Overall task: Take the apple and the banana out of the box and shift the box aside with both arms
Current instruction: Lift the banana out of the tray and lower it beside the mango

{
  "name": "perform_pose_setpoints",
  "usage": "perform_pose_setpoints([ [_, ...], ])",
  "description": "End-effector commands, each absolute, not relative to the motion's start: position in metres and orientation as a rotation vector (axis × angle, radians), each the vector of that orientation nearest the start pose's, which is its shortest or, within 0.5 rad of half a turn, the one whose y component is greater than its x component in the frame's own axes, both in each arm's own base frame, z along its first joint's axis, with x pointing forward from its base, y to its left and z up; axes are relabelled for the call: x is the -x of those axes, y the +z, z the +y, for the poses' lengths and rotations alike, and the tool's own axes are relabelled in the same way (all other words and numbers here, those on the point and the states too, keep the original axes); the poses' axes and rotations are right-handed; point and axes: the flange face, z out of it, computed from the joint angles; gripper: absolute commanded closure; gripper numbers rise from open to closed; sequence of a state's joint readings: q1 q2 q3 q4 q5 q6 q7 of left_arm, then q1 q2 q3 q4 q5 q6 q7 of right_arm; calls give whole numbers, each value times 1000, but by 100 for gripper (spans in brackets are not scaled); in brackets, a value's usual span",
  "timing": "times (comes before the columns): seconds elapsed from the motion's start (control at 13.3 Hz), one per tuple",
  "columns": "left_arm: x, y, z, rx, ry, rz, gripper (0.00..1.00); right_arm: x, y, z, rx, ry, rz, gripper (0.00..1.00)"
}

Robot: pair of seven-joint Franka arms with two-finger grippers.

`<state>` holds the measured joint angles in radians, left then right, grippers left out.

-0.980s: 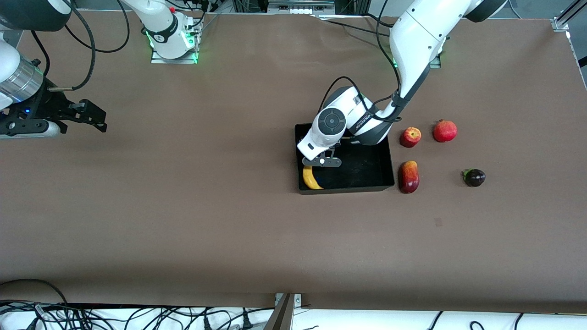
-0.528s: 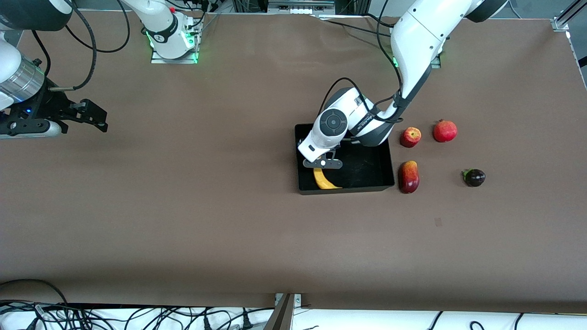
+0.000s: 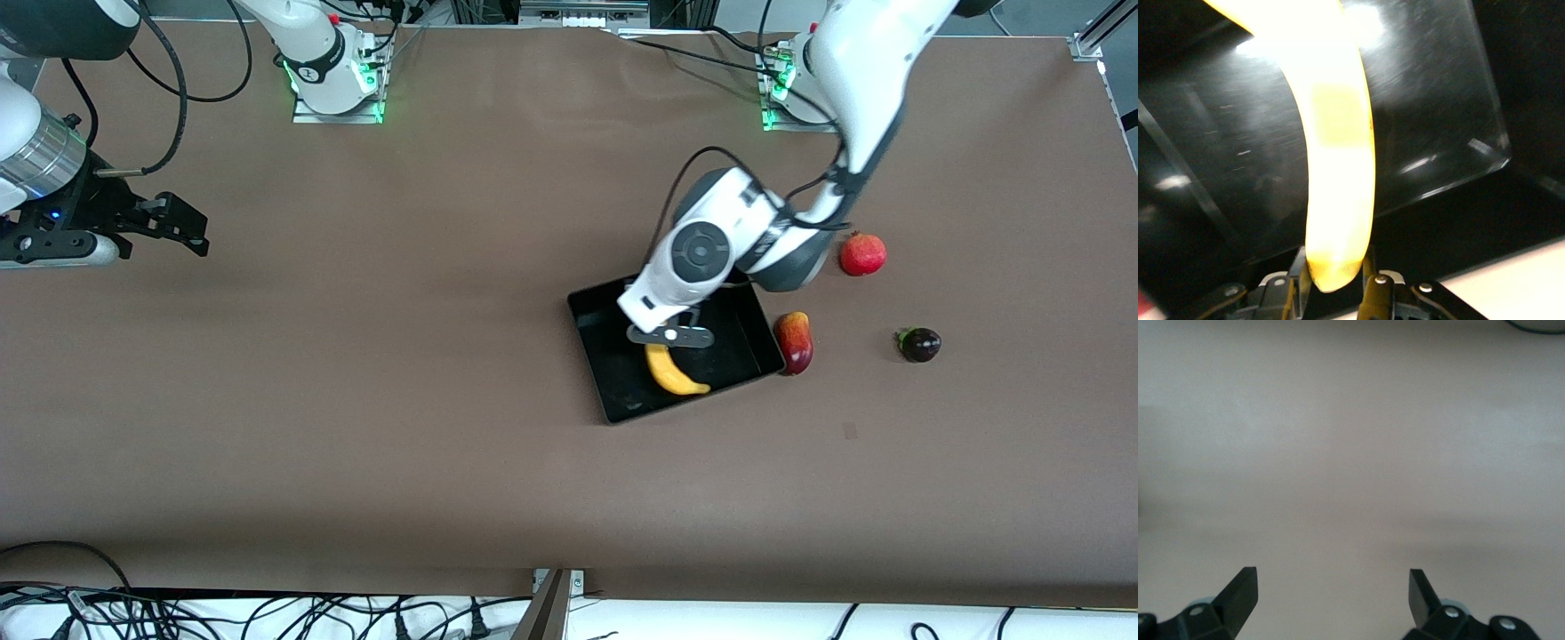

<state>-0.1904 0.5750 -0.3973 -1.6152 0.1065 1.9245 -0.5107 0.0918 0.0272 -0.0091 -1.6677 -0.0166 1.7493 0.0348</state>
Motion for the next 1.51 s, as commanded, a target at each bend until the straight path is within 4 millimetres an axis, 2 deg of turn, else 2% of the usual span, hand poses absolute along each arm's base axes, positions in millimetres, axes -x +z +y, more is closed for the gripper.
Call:
perform_pose_setpoints([
  [0.0, -592, 339, -285, 3078, 425, 255, 100, -574, 585, 47, 3160, -94, -78, 0],
  [0.15, -610, 352, -229, 3063, 492, 263, 100, -573, 585, 48, 3160, -94, -80, 0],
  [0.38, -627, 344, -143, 3022, 568, 352, 100, -574, 585, 47, 3160, -94, -78, 0],
  [0.53, -628, 318, -90, 2909, 586, 423, 100, -574, 584, 48, 3160, -92, -81, 0],
  [0.68, -624, 288, -55, 2916, 586, 525, 100, -574, 584, 47, 3160, -92, -78, 0],
  [0.75, -623, 273, -31, 2942, 560, 559, 100, -574, 584, 47, 3160, -92, -78, 0],
  [0.83, -615, 245, -10, 2974, 539, 579, 100, -574, 584, 47, 3160, -92, -78, 0],
  [0.9, -609, 226, 1, 3002, 498, 569, 100, -574, 584, 47, 3160, -92, -78, 0],
  [0.98, -602, 214, -2, 3013, 470, 584, 100, -574, 584, 47, 3160, -92, -78, 0],
  [1.13, -597, 206, -5, 3018, 459, 602, 100, -574, 585, 46, 3160, -94, -76, 0],
  [1.21, -597, 204, -5, 3019, 464, 600, 86, -574, 585, 47, 3160, -94, -78, 0],
  [1.28, -597, 203, -4, 3023, 468, 592, 1, -574, 585, 46, 3160, -94, -76, 0],
  [1.43, -602, 219, -2, 3012, 461, 593, 0, -574, 585, 46, 3160, -94, -76, 0],
])
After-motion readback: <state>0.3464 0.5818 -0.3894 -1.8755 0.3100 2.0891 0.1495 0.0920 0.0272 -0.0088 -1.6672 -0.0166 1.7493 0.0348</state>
